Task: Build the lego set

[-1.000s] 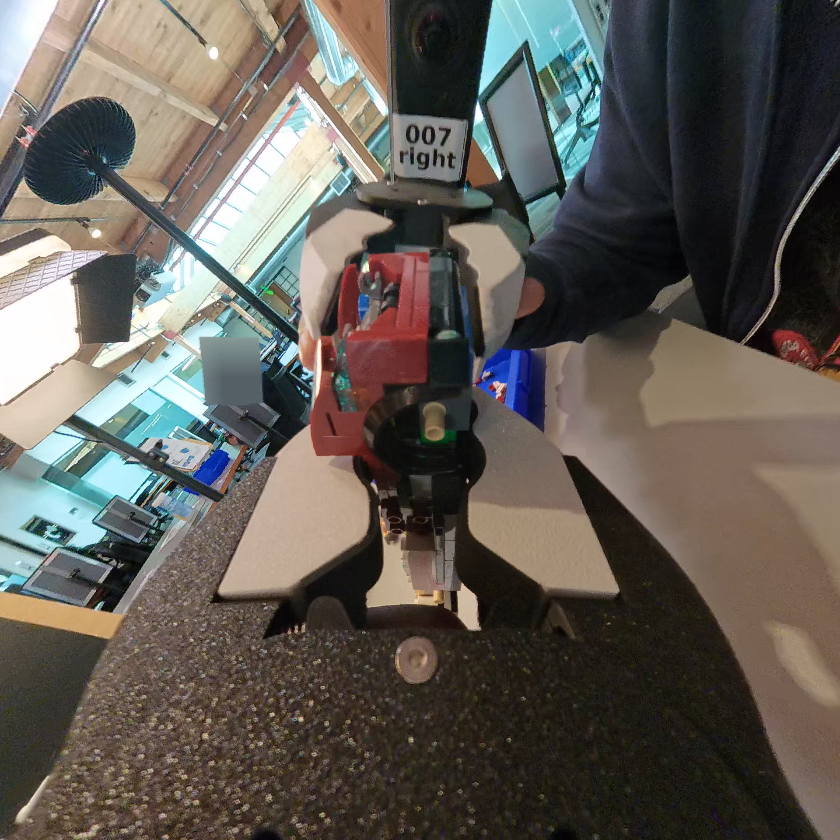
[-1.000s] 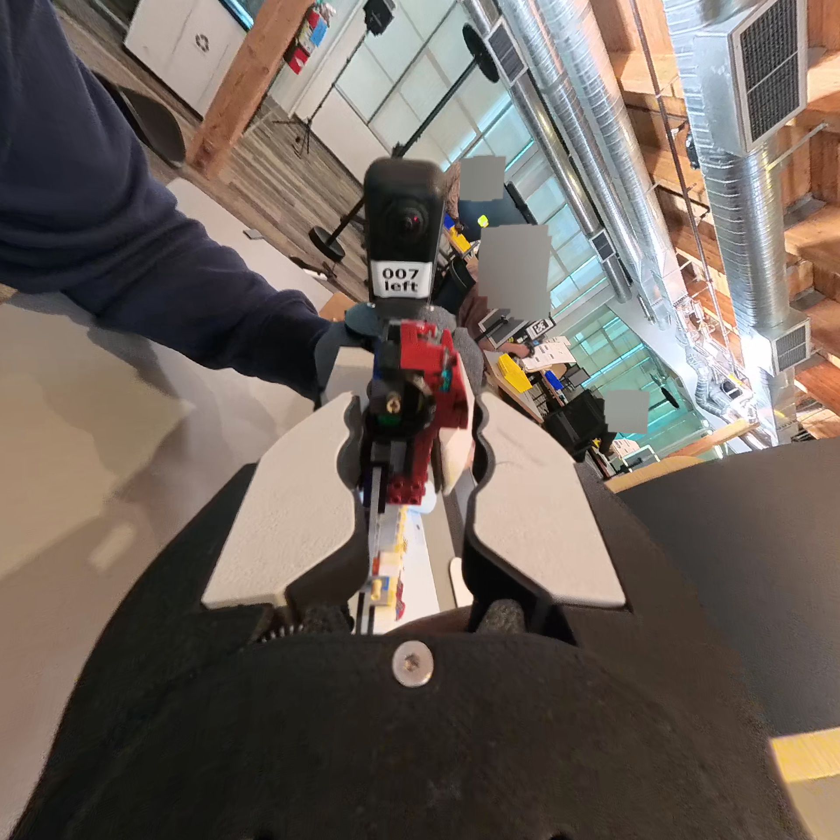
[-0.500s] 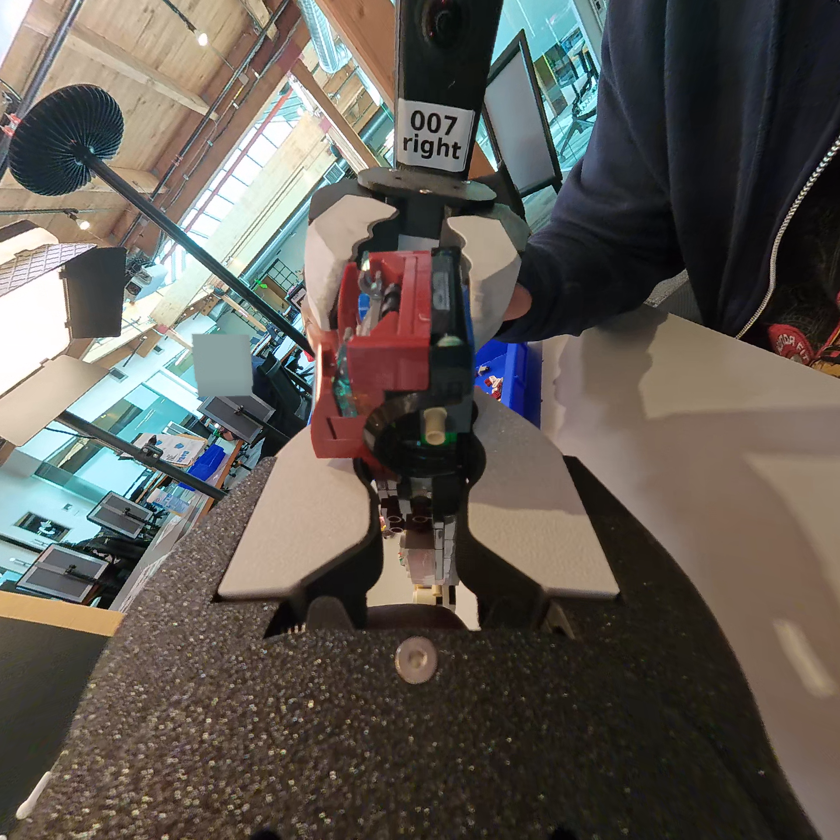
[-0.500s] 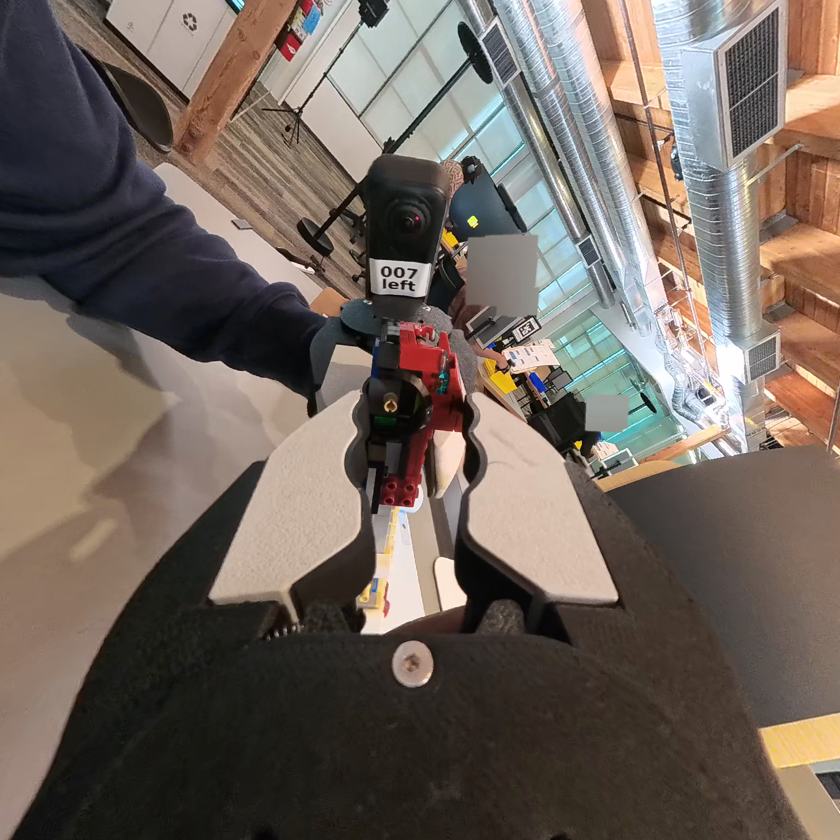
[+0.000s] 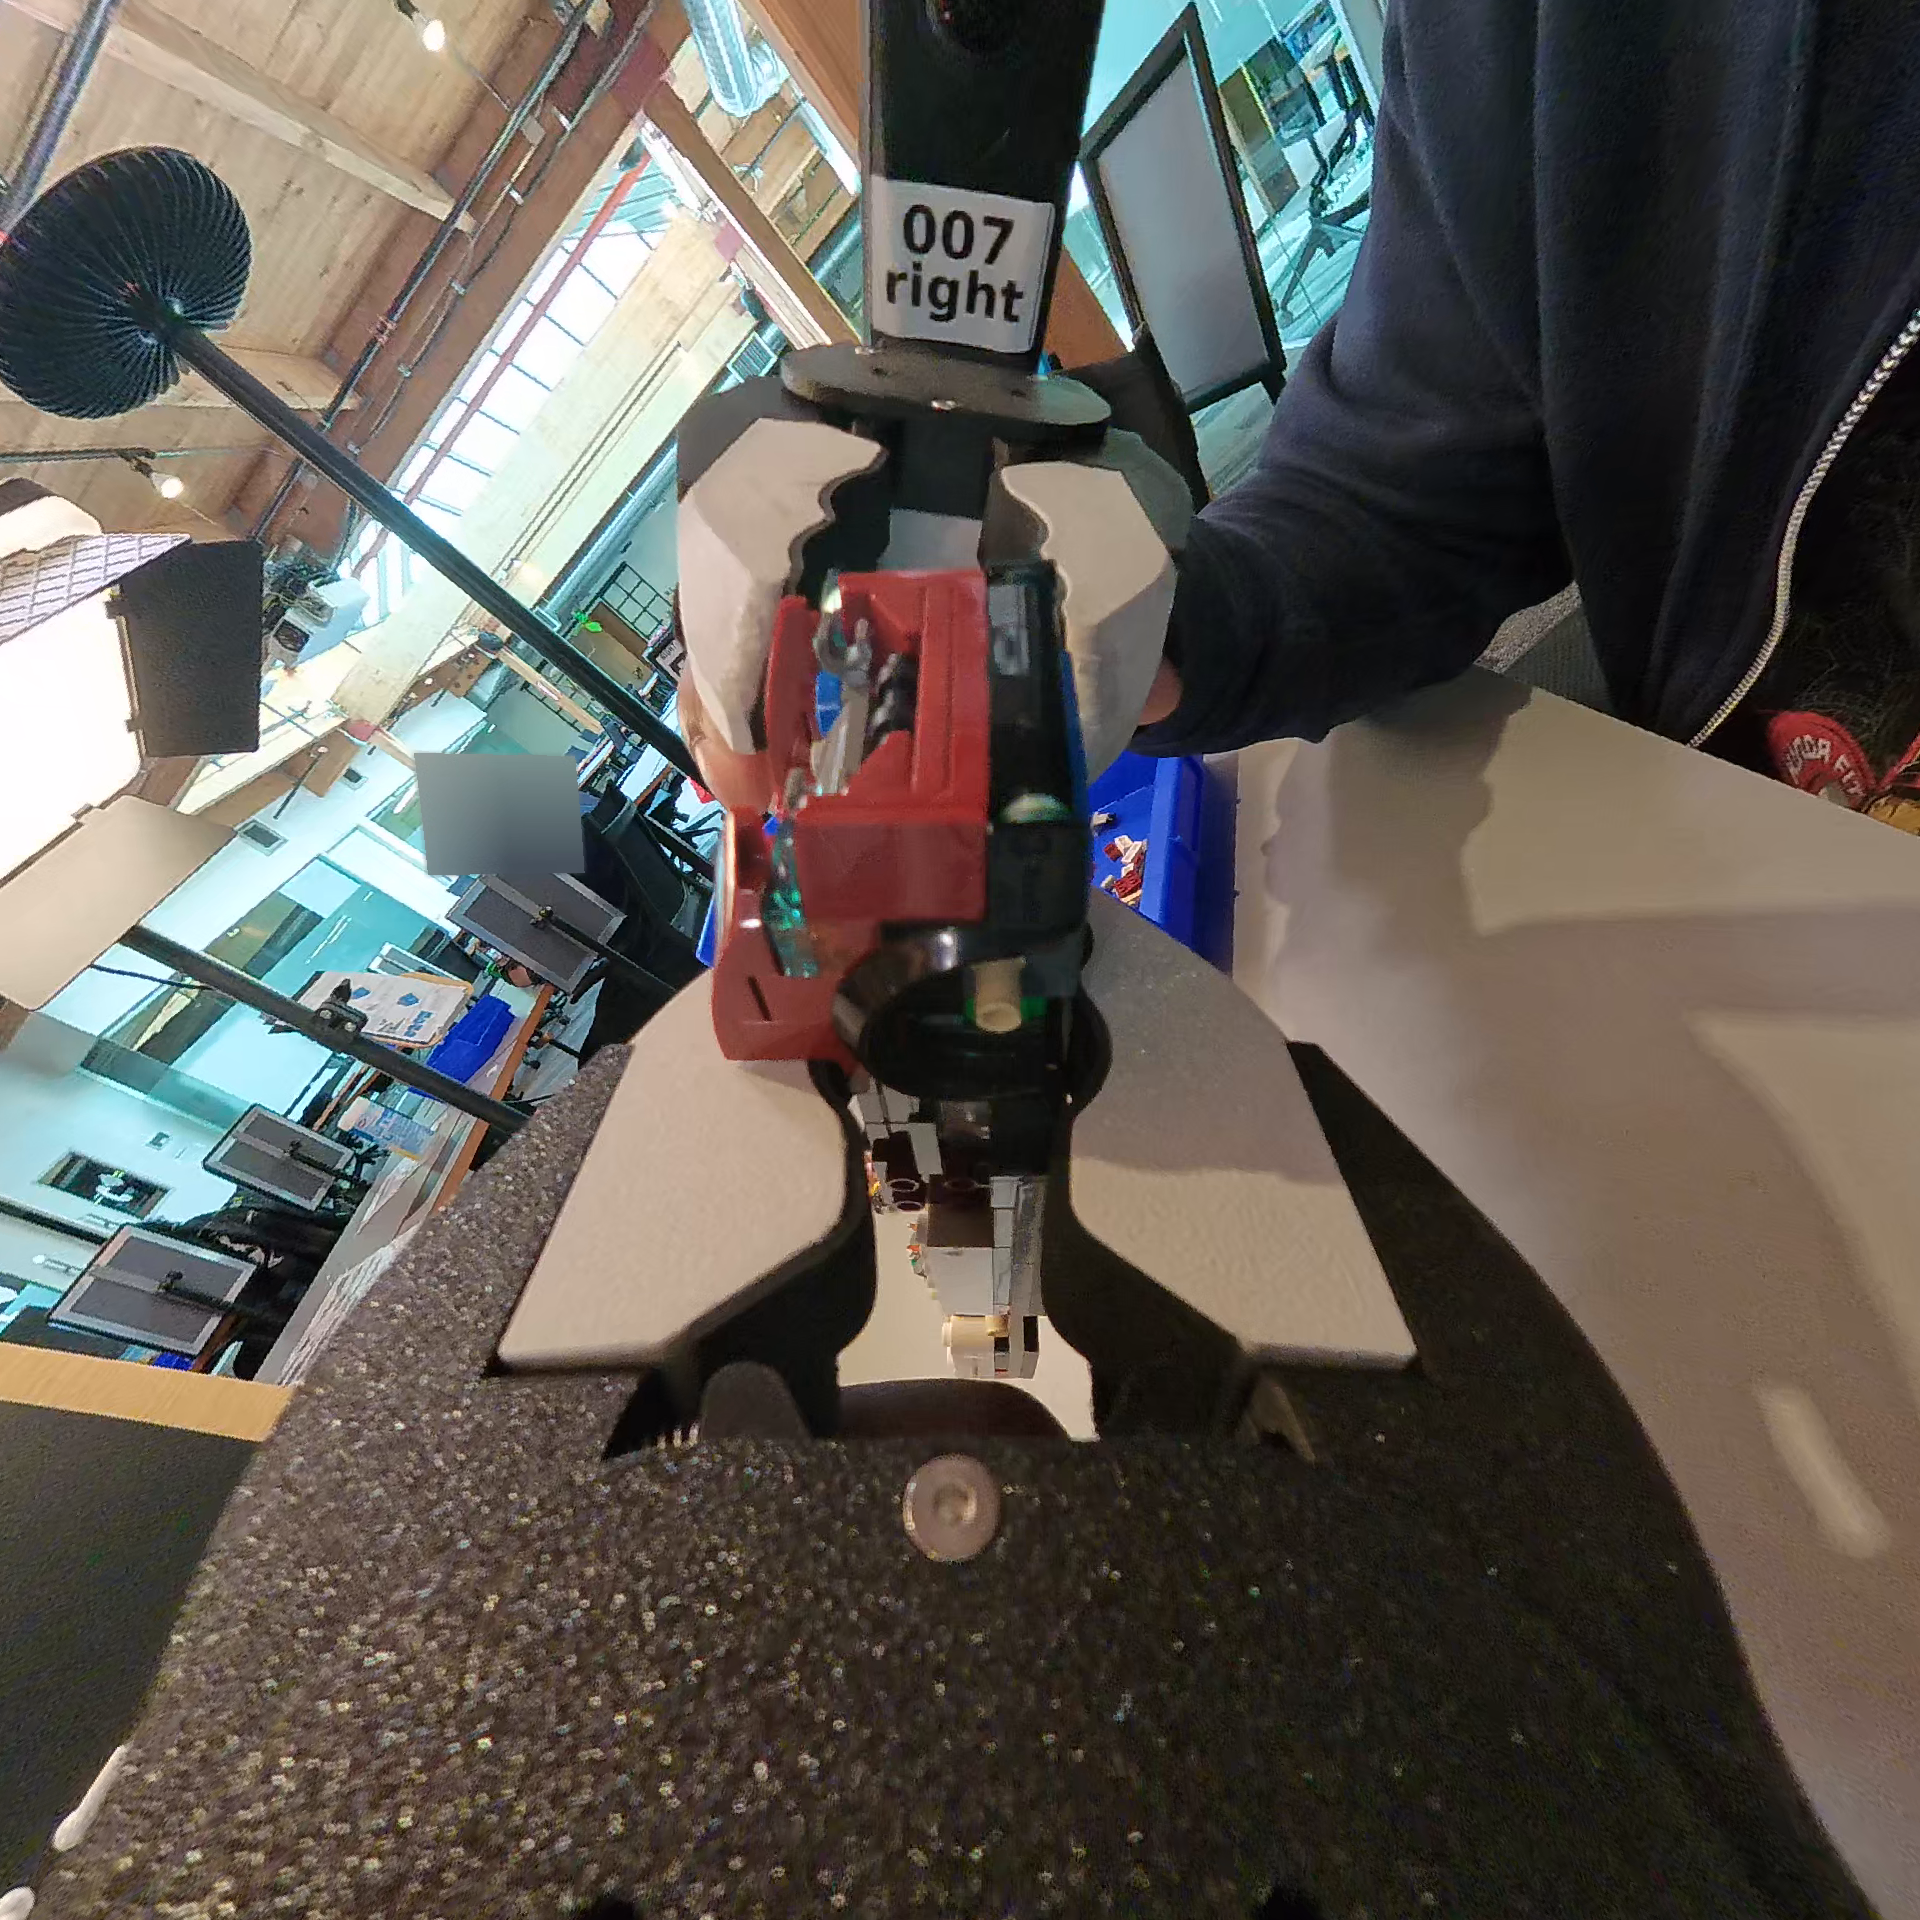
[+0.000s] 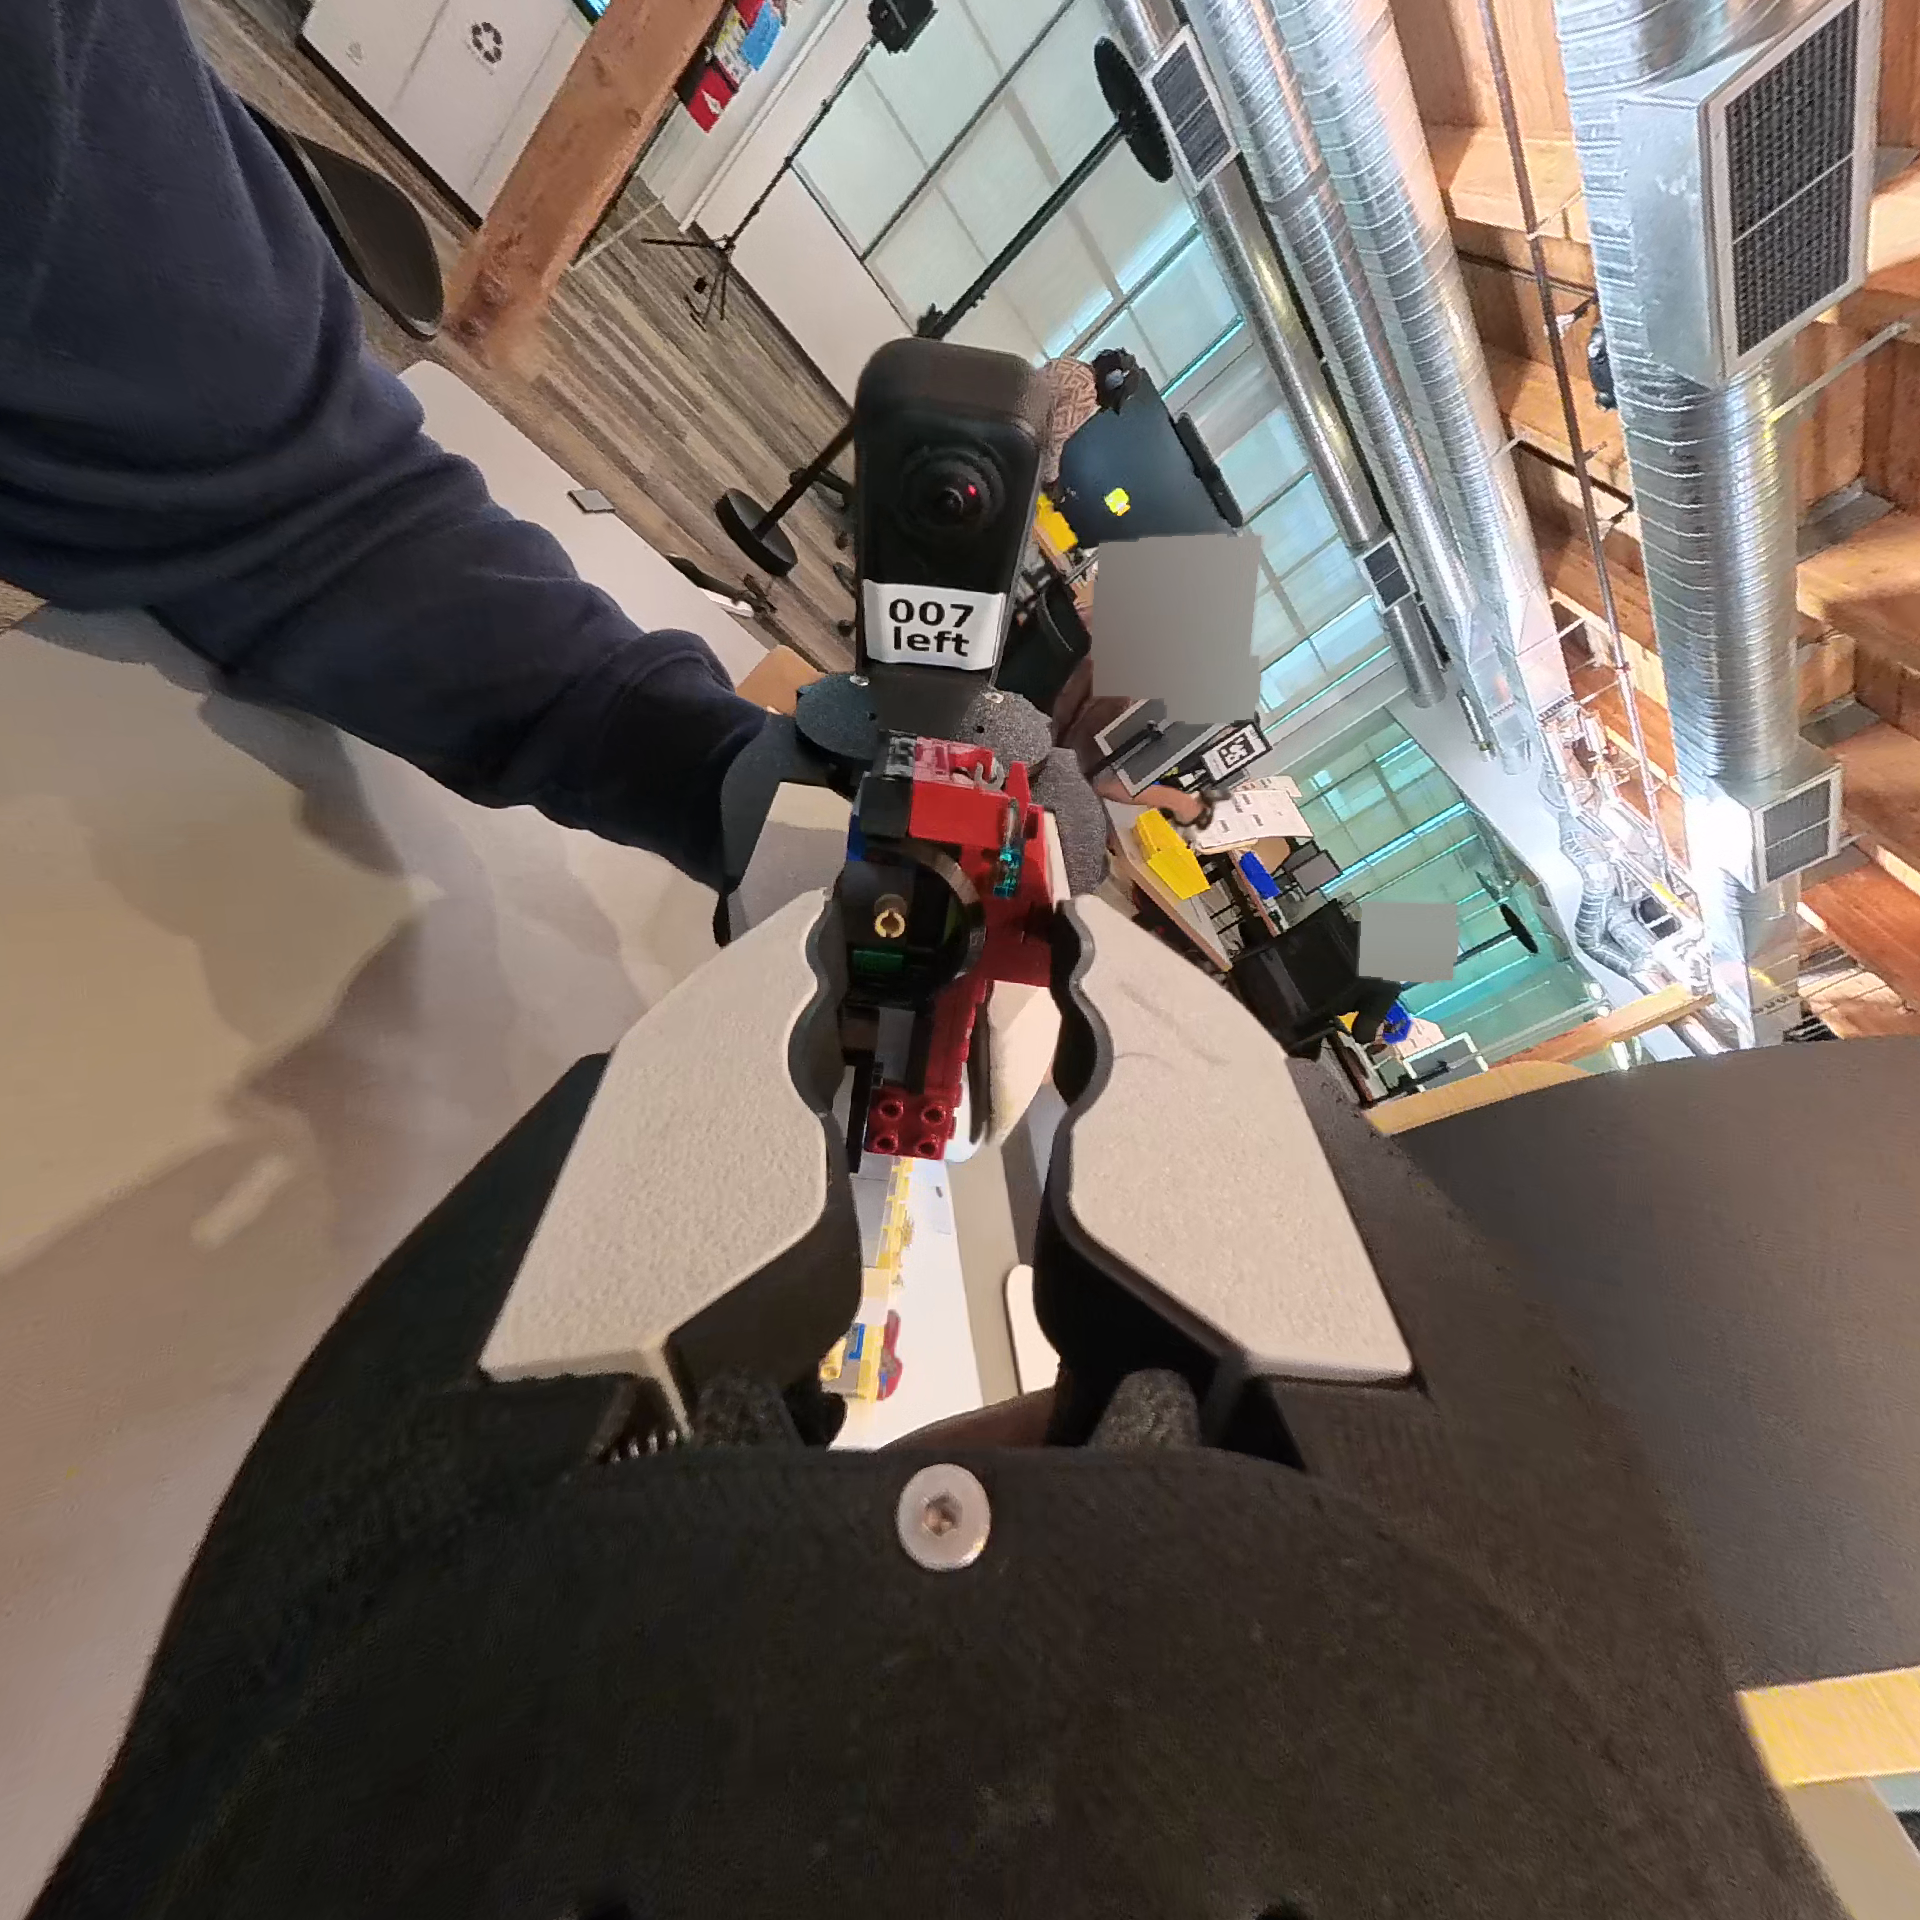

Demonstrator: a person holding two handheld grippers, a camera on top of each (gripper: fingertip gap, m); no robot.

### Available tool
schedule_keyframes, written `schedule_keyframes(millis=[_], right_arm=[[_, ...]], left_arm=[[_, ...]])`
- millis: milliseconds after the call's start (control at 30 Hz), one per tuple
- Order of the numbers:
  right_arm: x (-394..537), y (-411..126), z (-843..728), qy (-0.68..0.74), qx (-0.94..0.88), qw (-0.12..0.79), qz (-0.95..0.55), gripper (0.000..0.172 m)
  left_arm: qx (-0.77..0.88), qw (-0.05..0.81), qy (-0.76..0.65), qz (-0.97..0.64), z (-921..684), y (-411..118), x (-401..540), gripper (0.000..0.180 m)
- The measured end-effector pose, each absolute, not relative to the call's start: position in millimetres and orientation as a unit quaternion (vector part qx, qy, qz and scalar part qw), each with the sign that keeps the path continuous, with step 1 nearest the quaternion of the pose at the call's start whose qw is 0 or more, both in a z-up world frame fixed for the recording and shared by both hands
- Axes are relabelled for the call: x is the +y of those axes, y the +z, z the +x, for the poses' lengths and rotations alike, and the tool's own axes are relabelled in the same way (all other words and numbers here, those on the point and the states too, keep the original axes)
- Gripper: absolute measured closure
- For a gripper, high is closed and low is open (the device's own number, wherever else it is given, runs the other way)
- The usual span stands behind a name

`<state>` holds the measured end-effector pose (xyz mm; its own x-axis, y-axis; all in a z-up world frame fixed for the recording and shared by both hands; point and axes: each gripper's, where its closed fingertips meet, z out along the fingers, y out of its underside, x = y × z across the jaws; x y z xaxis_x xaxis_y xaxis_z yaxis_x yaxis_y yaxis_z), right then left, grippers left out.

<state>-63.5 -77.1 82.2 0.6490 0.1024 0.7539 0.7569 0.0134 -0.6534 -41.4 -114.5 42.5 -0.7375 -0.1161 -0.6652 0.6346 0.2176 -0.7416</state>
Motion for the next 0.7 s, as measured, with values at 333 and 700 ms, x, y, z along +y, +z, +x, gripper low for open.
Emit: schedule_keyframes(millis=[333, 700], right_arm=[[-78.0, 82.1, -60.1, -0.264, -0.321, 0.624, -0.662, 0.139], [-77.9, 87.1, -54.4, -0.222, -0.282, 0.645, -0.675, 0.126]], left_arm=[[0.709, 0.307, -0.609, 0.18, -41.3, 41.7, -115.0, 0.145], [0.697, 0.286, -0.638, 0.161, -38.7, 44.5, -114.5, 0.146]])
